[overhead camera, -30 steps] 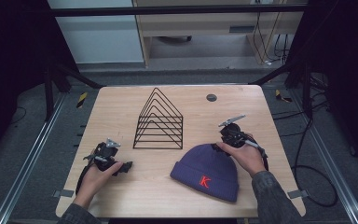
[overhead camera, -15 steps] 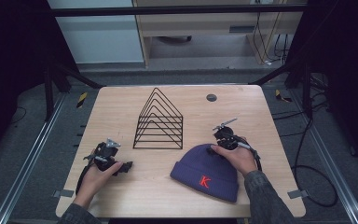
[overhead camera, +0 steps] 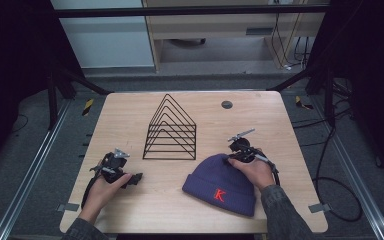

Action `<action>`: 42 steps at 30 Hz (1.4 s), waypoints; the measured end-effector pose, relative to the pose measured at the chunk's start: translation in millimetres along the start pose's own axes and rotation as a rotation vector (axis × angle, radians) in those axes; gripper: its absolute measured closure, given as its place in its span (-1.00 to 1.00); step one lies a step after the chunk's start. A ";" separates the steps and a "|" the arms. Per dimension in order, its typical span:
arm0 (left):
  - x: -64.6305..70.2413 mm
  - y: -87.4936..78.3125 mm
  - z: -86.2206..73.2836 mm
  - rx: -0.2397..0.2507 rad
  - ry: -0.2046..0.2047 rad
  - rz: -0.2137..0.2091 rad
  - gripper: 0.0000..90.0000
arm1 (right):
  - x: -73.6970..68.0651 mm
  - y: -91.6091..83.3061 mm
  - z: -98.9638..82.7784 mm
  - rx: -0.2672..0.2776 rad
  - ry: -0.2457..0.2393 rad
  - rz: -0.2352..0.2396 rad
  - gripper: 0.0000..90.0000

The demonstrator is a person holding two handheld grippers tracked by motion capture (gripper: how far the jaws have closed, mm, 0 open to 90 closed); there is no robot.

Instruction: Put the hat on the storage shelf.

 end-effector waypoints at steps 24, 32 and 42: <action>-0.4 -0.7 0.4 0.009 0.000 -0.020 -0.99 | -66.3 -104.6 17.7 0.288 -0.207 0.030 0.72; -5.6 -8.4 5.1 0.059 -0.036 -0.028 -0.91 | -81.1 -126.3 26.5 0.335 -0.261 0.043 0.72; -4.9 -11.2 6.1 0.055 -0.049 -0.049 -0.91 | -73.8 -135.1 53.9 0.347 -0.264 0.030 0.72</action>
Point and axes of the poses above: each handheld gripper's, and its own axes: y roughly forward along the jaws, z roughly out of its top, x roughly to its right, the point moved 7 cm from there along y, roughly forward along the jaws
